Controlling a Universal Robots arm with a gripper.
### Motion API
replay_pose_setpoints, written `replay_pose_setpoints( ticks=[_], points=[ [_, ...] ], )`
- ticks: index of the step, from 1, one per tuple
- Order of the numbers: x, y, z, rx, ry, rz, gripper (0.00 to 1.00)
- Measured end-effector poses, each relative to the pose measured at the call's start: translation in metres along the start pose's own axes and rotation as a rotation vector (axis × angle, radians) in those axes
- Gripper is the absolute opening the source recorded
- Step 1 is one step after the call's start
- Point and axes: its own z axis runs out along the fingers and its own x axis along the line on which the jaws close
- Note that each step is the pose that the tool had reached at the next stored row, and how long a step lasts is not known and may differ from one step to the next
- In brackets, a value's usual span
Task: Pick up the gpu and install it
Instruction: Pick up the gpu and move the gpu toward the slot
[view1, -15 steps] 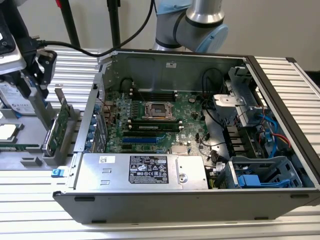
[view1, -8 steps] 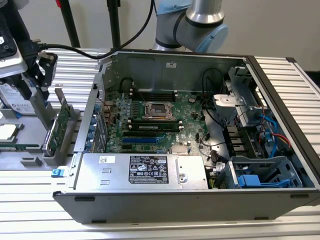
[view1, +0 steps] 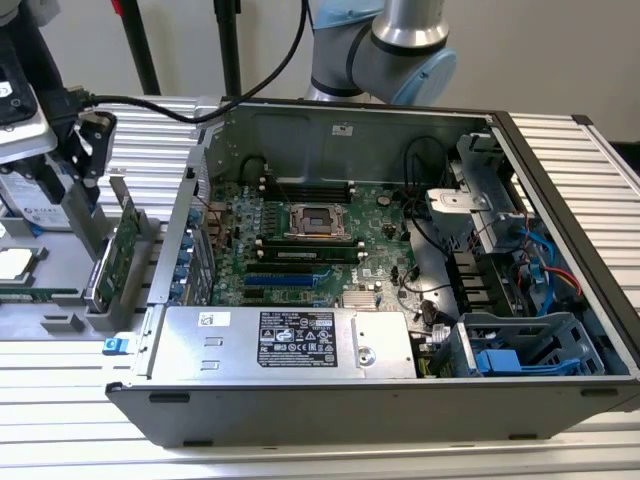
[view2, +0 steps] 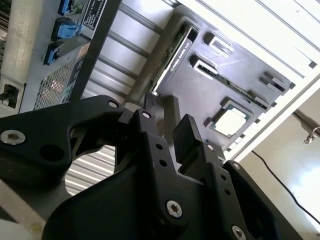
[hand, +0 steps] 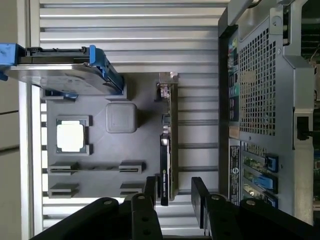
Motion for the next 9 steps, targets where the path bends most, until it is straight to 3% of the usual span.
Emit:
replay_pose_setpoints(
  ticks=[9],
  points=[
    [0.0001, -0.0007, 0.0064, 0.0002, 0.0000, 0.000, 1.00]
  ],
)
